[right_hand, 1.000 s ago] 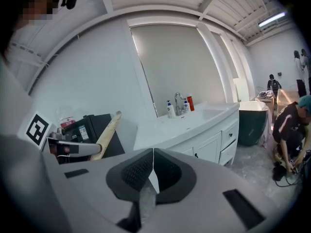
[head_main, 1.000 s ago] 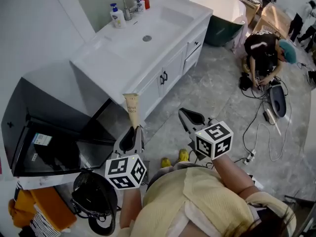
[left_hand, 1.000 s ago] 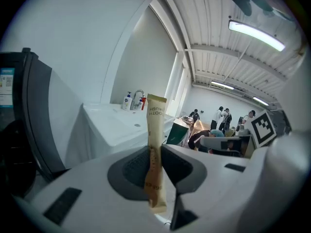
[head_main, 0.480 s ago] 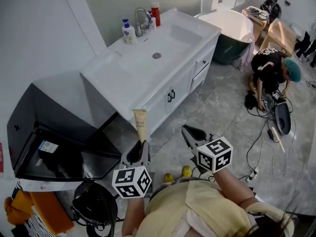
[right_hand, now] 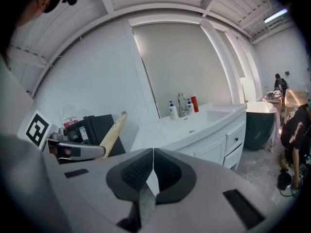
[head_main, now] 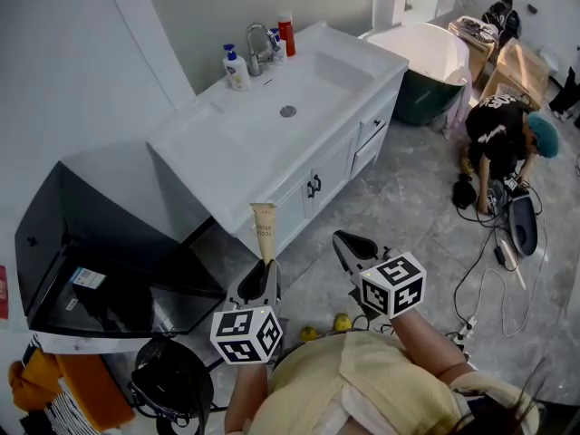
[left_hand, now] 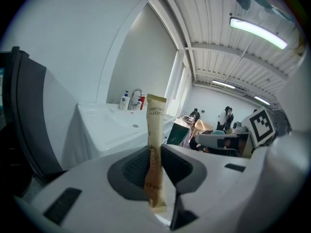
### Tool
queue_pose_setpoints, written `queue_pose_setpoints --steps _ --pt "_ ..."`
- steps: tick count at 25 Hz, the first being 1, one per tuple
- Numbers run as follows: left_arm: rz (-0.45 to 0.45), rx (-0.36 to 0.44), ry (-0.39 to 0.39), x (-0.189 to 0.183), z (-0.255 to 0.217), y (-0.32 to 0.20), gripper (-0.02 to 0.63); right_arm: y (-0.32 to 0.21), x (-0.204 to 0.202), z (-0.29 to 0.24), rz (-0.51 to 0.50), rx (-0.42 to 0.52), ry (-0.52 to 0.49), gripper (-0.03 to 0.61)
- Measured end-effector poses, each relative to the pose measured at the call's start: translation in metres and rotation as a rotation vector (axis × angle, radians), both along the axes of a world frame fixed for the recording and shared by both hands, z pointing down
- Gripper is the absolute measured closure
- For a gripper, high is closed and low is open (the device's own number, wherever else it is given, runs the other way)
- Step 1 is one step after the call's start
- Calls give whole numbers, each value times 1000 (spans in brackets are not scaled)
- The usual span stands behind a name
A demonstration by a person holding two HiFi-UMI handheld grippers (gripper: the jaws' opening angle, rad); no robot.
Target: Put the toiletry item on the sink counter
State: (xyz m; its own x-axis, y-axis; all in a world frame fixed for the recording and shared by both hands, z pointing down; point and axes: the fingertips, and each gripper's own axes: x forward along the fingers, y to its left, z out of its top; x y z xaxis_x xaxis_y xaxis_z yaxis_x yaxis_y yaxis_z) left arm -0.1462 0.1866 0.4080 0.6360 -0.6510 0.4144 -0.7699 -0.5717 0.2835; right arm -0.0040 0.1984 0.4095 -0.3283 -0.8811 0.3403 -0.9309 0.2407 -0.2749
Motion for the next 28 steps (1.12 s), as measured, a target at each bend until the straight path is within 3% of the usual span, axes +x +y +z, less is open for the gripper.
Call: queue_pose_setpoints --steps 15,28 --pt "13 -8 -22 71 11 -3 509 -7 57 13 -29 -12 13 549" --pt "22 -21 -42 83 17 -30 509 -29 64 22 -35 -23 -4 549"
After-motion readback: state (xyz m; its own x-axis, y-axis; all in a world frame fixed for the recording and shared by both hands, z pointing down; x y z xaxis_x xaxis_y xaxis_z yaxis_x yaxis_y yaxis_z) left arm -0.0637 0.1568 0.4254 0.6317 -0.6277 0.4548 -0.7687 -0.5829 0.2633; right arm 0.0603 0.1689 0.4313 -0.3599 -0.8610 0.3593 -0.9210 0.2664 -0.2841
